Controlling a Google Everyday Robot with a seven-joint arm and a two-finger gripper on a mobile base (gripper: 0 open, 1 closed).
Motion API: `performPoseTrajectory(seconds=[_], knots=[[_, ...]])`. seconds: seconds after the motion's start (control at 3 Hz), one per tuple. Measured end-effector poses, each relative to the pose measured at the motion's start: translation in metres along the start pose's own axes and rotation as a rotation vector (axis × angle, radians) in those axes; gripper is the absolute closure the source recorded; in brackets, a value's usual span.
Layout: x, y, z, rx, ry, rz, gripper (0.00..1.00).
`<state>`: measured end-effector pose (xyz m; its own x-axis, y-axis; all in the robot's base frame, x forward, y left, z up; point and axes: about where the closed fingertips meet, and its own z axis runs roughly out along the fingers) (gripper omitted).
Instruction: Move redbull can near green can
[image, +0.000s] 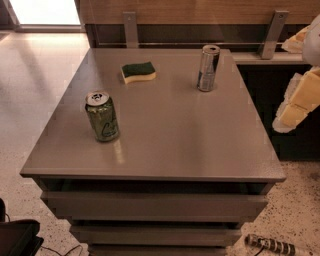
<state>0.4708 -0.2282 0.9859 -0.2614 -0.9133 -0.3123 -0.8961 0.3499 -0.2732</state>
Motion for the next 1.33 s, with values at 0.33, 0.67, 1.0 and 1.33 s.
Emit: performPoseTrajectory(seconds=[0.33,0.67,1.0,1.33], knots=[[0.009,-0.039,0.014,0.023,-0.124,0.116,0.0],[0.005,-0.08,0.033,0.061,-0.307,0.219,0.0],[-0.005,-0.111,0.051,0.101,-0.489,0.287,0.0],[-0.025,-0.141,0.071,0.136,-0.666,0.331,0.0]])
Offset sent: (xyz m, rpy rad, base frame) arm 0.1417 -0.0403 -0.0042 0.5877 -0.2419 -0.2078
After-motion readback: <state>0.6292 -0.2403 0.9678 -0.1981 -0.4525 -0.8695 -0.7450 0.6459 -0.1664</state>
